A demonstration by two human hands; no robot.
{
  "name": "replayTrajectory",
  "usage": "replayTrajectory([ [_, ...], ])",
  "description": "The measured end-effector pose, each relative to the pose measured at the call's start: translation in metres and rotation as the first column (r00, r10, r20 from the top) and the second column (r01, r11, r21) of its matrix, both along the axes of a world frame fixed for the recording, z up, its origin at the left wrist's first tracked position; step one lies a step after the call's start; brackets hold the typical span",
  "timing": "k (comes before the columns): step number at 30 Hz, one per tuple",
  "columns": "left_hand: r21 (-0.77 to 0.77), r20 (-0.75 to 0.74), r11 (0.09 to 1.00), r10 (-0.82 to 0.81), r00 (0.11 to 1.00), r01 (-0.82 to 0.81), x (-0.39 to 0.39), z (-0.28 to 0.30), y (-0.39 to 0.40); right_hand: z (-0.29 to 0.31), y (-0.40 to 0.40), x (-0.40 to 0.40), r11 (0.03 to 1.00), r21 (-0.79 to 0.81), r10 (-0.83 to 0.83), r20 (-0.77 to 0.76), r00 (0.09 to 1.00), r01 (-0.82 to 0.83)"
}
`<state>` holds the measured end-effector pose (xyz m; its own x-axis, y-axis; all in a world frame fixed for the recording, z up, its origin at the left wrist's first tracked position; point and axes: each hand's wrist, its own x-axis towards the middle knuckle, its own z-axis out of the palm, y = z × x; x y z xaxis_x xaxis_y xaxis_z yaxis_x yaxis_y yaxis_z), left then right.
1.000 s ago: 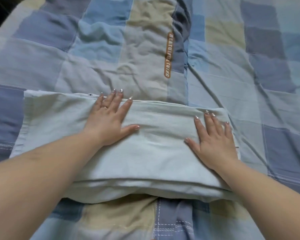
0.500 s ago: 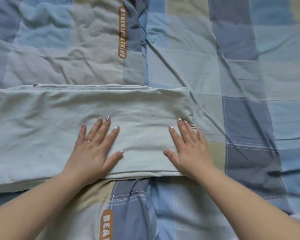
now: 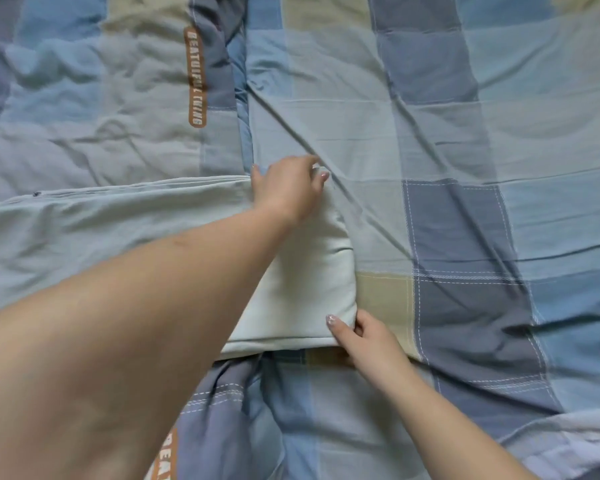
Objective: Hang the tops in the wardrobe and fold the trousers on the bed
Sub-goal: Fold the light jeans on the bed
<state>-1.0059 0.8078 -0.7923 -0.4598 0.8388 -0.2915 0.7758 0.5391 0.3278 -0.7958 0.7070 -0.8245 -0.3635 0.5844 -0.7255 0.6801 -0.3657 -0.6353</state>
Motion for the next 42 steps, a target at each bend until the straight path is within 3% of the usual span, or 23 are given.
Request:
replayTrajectory([
  [3,-0.083,-0.027,0.988,0.126,0.992,-0.128,0.006,-0.006,0.007,0.004,-0.004,-0.001,0.998,0.066,-0.012,-0.038,0.999,0.015],
  [7,0.025,-0.027,0.965,0.262,0.965,-0.261,0.008,-0.006,0.016,0.003,-0.027,0.005,0.963,-0.005,-0.267,-0.158,0.951,0.270],
  [10,0.029,-0.031,0.968,0.251,0.967,-0.250,0.012,-0.008,0.020,-0.002,-0.049,0.003,0.895,-0.105,-0.444,-0.148,0.884,0.433],
  [13,0.053,-0.055,0.974,0.225,0.973,-0.222,0.022,-0.012,0.014,-0.003,-0.049,0.003,0.886,-0.135,-0.460,-0.139,0.877,0.443],
  [15,0.151,-0.056,0.973,0.184,0.981,-0.174,0.027,-0.010,0.005,0.000,-0.043,0.007,0.906,-0.133,-0.419,-0.148,0.896,0.402],
  [19,0.435,0.093,0.897,0.045,0.995,-0.081,0.038,0.007,-0.046,0.012,-0.032,0.013,0.899,-0.165,-0.436,-0.232,0.870,0.406],
  [21,0.362,0.090,0.931,0.014,0.996,-0.046,0.046,0.009,-0.098,0.020,-0.028,0.009,0.869,-0.216,-0.492,-0.295,0.819,0.445],
  [24,0.117,0.085,0.992,-0.049,0.995,0.039,0.058,0.002,-0.170,0.034,-0.026,-0.003,0.855,-0.275,-0.517,-0.398,0.758,0.439],
  [26,0.102,0.209,0.993,0.043,0.977,-0.065,0.055,0.001,-0.186,0.049,-0.028,-0.017,0.864,-0.297,-0.503,-0.473,0.723,0.407],
  [27,0.116,0.334,0.974,0.147,0.931,-0.196,0.054,0.006,-0.180,0.056,-0.028,-0.023,0.872,-0.291,-0.490,-0.505,0.710,0.395],
  [28,0.103,0.494,0.930,0.260,0.830,-0.353,0.051,0.014,-0.170,0.064,-0.028,-0.029,0.885,-0.267,-0.465,-0.533,0.707,0.381],
  [30,-0.015,0.774,0.816,0.376,0.509,-0.579,0.037,0.039,-0.151,0.085,-0.031,-0.049,0.934,-0.138,-0.347,-0.578,0.739,0.331],
  [33,-0.142,0.920,0.795,0.327,0.218,-0.590,-0.001,0.082,-0.129,0.118,-0.041,-0.084,0.972,0.082,-0.127,-0.609,0.783,0.221],
  [34,-0.135,0.940,0.820,0.284,0.190,-0.556,-0.018,0.097,-0.125,0.127,-0.046,-0.097,0.972,0.166,-0.039,-0.584,0.811,0.166],
  [35,-0.108,0.942,0.859,0.250,0.226,-0.500,-0.037,0.113,-0.123,0.136,-0.053,-0.112,0.961,0.254,0.050,-0.540,0.840,0.106],
  [38,-0.062,0.844,0.939,0.230,0.484,-0.339,-0.084,0.150,-0.124,0.153,-0.074,-0.155,0.898,0.438,0.241,-0.401,0.884,-0.046],
  [40,-0.048,0.690,0.936,0.283,0.667,-0.347,-0.117,0.161,-0.132,0.164,-0.091,-0.186,0.851,0.509,0.336,-0.332,0.881,-0.132],
  [42,0.008,0.527,0.902,0.363,0.769,-0.431,-0.147,0.165,-0.141,0.170,-0.107,-0.213,0.805,0.563,0.402,-0.286,0.870,-0.187],
])
